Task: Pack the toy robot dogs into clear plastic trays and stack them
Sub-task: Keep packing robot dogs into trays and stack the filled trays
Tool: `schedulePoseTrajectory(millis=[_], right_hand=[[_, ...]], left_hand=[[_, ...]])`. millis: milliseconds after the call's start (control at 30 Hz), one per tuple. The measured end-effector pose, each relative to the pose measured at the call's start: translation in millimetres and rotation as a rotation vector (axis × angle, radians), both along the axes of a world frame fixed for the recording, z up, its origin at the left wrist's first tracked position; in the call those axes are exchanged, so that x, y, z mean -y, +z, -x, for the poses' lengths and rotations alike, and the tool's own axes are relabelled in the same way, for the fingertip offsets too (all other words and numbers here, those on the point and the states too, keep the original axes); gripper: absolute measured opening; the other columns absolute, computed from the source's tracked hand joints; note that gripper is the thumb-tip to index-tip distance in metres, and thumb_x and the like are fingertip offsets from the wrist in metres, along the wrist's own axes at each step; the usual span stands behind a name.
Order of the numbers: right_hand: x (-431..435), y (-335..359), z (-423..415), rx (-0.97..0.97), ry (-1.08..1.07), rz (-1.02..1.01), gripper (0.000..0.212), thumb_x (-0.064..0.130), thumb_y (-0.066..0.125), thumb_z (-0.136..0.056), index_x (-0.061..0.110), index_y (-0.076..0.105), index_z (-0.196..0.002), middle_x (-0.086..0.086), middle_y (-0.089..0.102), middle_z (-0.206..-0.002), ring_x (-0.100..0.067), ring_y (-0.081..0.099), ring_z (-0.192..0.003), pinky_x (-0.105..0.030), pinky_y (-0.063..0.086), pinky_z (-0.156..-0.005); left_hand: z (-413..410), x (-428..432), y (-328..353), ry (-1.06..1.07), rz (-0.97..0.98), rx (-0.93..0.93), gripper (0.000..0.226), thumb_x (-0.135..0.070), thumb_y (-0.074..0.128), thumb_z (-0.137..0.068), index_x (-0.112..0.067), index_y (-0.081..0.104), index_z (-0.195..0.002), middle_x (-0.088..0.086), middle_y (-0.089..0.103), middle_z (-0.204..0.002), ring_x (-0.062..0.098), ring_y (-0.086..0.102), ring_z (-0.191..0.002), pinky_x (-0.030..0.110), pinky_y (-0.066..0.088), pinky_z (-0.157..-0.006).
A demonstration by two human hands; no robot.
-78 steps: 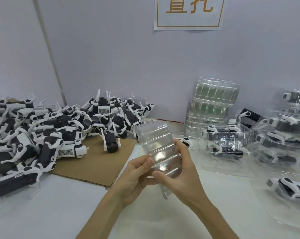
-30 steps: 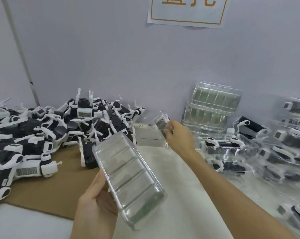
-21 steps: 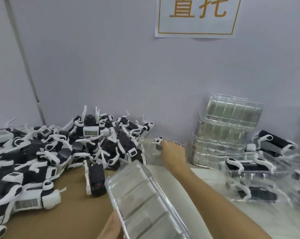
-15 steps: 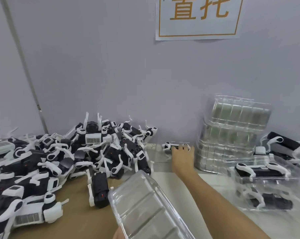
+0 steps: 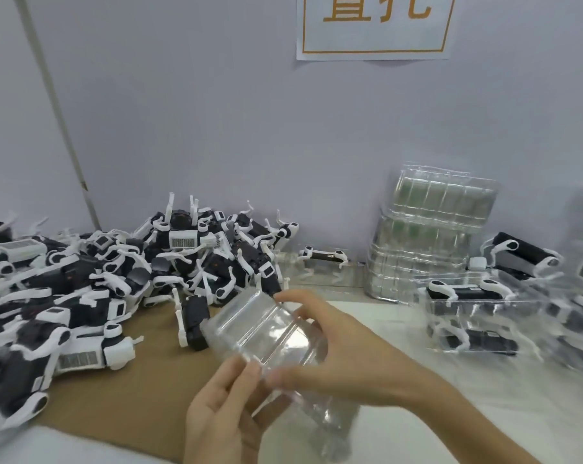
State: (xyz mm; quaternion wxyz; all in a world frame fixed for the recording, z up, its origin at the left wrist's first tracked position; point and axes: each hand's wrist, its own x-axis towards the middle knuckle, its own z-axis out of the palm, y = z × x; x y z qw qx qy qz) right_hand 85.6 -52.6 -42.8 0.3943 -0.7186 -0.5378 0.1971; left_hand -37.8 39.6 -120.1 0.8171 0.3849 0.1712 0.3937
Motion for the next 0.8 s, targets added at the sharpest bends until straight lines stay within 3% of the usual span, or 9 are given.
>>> schedulePoseTrajectory(millis=[67,133,267,367,467,633,800], right_hand=[[14,-5,12,0.121,-0.047,-0.064,0.084,0.054,0.081,-0.062,0.06,0.034,-0.131,0.033,0.063,-0.108,0.007,0.063,-0.097,-0.021,0.051,-0.086],[27,-9,18,0.214,-0.108,-0.156,0.083,0.051,0.082,-0.066,0.056,0.035,-0.135,0.028,0.065,-0.113,0.003,0.063,-0.102,-0.03,0.052,-0.092],[57,-21,21,0.229,-0.211,-0.388,0.076,0.04,0.085,-0.066,0.051,0.05,-0.132,0.03,0.064,-0.108,0.002,0.065,-0.095,-0.011,0.049,-0.075],[74,-38,30,0.287,-0.299,-0.503,0.082,0.036,0.083,-0.062,0.044,0.051,-0.137,0.02,0.066,-0.106,-0.008,0.068,-0.085,-0.013,0.049,-0.062],[84,-53,34,0.432,-0.384,-0.588,0.087,0.031,0.083,-0.058,0.029,0.054,-0.14,0.022,0.063,-0.106,-0.007,0.065,-0.08,-0.011,0.049,-0.062],[86,-57,25,0.524,-0.45,-0.686,0.078,0.024,0.082,-0.053,0.019,0.065,-0.129,0.019,0.064,-0.101,0.001,0.062,-0.076,-0.007,0.045,-0.068],[84,-60,20,0.404,-0.425,-0.751,0.077,0.021,0.081,-0.053,0.024,0.065,-0.128,0.019,0.066,-0.096,-0.007,0.065,-0.07,-0.015,0.049,-0.06]], left_hand=[[2,8,4,-0.001,-0.055,0.015,0.015,-0.009,0.068,-0.063,-0.008,0.079,-0.073,0.015,0.058,-0.063,0.016,0.06,-0.049,0.032,0.057,-0.048],[4,15,8,-0.04,-0.136,-0.003,0.015,-0.01,0.071,-0.061,-0.008,0.078,-0.075,0.014,0.06,-0.066,0.018,0.061,-0.052,0.034,0.057,-0.052],[7,33,11,-0.062,-0.338,-0.038,0.012,-0.003,0.08,-0.073,-0.014,0.078,-0.078,0.009,0.062,-0.067,0.018,0.064,-0.061,0.034,0.06,-0.061],[10,51,11,-0.089,-0.438,-0.037,0.02,-0.005,0.069,-0.082,-0.02,0.079,-0.091,0.01,0.074,-0.078,0.018,0.069,-0.066,0.031,0.06,-0.063],[14,63,11,-0.078,-0.495,-0.056,0.012,-0.009,0.066,-0.081,-0.011,0.076,-0.088,0.028,0.069,-0.084,0.031,0.071,-0.071,0.033,0.061,-0.065],[11,69,12,-0.085,-0.448,-0.069,0.008,0.012,0.06,-0.09,0.009,0.067,-0.088,0.03,0.068,-0.079,0.042,0.073,-0.078,0.034,0.061,-0.064],[10,75,15,-0.05,-0.451,-0.059,0.025,0.014,0.06,-0.089,-0.006,0.071,-0.078,0.029,0.068,-0.077,0.04,0.074,-0.073,0.036,0.061,-0.063]])
